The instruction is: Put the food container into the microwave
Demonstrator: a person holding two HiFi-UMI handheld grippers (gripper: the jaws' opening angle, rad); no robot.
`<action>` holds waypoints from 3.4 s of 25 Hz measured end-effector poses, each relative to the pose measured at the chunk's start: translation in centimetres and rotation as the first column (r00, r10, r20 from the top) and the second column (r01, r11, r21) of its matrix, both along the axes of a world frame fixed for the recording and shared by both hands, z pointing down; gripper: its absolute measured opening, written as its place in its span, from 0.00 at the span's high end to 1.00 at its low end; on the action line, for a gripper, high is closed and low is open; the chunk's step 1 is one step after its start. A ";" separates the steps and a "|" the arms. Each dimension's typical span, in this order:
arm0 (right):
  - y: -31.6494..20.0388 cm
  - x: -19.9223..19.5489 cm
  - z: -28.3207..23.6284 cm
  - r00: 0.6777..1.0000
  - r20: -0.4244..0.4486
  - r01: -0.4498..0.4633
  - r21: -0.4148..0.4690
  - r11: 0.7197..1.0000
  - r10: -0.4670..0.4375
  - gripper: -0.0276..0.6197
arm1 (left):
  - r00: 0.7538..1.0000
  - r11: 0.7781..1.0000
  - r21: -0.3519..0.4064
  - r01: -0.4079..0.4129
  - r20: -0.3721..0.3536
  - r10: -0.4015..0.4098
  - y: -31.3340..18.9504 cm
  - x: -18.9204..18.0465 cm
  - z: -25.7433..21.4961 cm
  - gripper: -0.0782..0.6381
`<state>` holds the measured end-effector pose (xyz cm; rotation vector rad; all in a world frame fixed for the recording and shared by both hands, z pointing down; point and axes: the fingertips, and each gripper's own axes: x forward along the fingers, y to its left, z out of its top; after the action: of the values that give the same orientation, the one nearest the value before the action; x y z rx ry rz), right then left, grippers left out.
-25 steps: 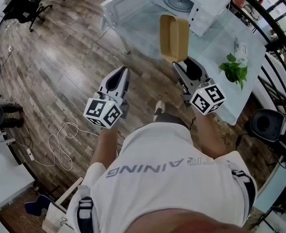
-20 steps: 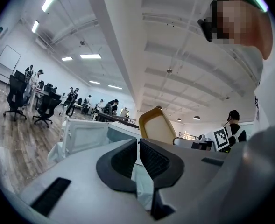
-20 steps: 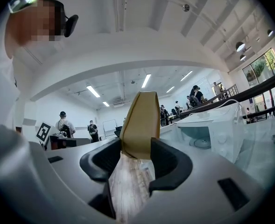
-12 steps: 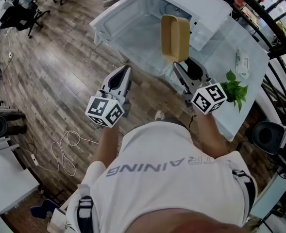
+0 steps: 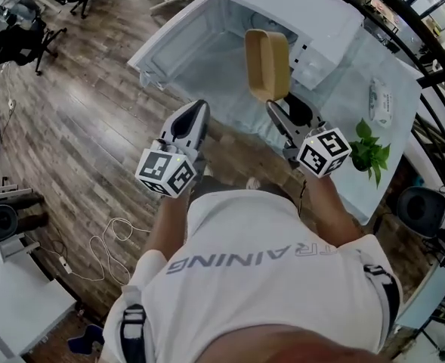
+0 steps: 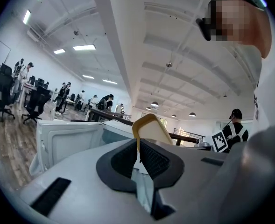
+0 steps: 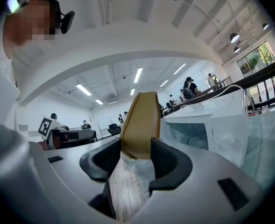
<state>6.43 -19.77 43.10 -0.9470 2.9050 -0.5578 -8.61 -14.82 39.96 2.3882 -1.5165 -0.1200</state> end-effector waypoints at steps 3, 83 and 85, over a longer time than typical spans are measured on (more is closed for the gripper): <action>-1.2 -1.4 0.2 0.999 -0.023 -0.042 -0.009 0.999 0.041 0.62 | 0.998 0.998 0.012 -0.060 0.021 0.060 -2.4 -1.0 0.1 0.83; -35.3 -3.3 18.8 0.646 0.344 -0.453 -0.546 0.704 0.682 0.62 | 0.928 0.919 -0.176 -0.353 0.060 0.368 -19.9 -3.3 7.1 0.83; -35.3 -3.1 18.9 0.636 0.340 -0.460 -0.554 0.694 0.693 0.62 | 0.929 0.920 -0.178 -0.350 0.060 0.365 -19.9 -3.4 7.1 0.83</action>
<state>3.38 -55.04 61.95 -1.4302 1.8341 -1.1749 -12.04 -34.71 47.07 2.5159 -1.0504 0.1927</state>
